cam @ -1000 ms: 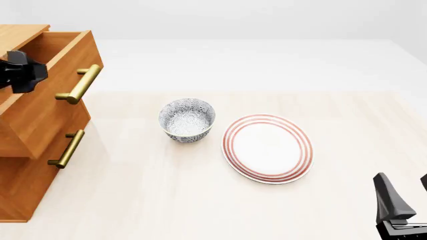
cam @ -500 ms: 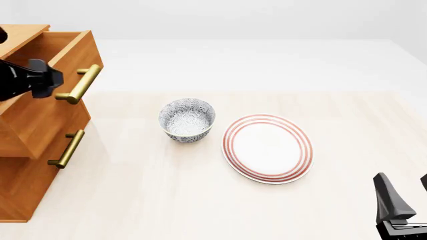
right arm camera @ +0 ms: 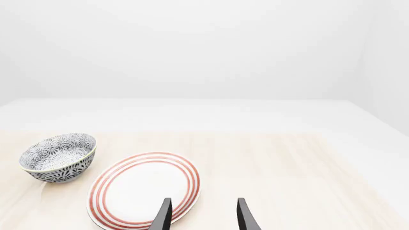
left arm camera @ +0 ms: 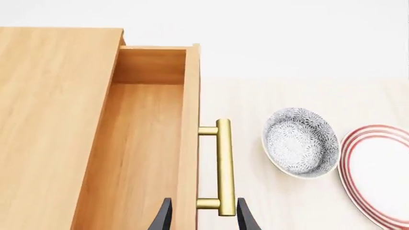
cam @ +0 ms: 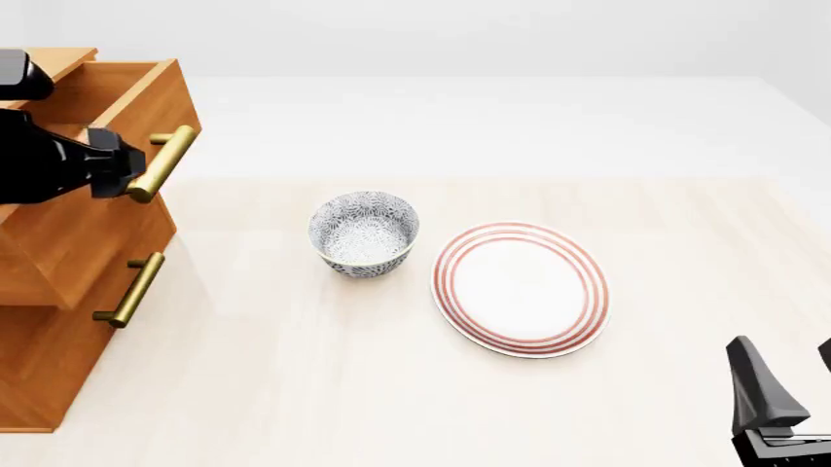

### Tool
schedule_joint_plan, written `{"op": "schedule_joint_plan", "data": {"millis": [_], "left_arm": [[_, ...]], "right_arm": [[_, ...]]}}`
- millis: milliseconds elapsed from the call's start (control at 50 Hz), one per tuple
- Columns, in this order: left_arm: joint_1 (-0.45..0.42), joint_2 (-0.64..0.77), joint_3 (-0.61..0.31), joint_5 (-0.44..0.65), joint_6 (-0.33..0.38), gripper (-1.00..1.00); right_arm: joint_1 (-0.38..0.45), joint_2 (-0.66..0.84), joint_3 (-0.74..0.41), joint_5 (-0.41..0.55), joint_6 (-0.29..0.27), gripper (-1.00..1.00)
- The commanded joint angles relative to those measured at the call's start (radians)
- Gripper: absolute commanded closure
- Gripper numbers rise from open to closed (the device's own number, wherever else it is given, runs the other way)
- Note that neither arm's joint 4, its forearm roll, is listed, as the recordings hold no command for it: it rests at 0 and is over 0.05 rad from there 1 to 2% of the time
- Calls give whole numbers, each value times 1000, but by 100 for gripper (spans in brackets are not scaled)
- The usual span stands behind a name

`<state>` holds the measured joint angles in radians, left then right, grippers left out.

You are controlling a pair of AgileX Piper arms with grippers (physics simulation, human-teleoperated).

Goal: Open the top drawer of the cabinet.

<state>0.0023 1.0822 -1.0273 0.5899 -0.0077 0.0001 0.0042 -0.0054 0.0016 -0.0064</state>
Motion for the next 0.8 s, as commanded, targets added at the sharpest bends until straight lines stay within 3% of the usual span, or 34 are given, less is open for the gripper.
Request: {"op": "schedule_joint_plan", "data": {"millis": [20, 800], "left_arm": [[-28, 45, 11, -28, -1, -100], [-182, 108, -8, -19, 10, -100]], "right_arm": [[0, 0, 0, 0, 0, -100], [0, 0, 0, 0, 0, -100]]}}
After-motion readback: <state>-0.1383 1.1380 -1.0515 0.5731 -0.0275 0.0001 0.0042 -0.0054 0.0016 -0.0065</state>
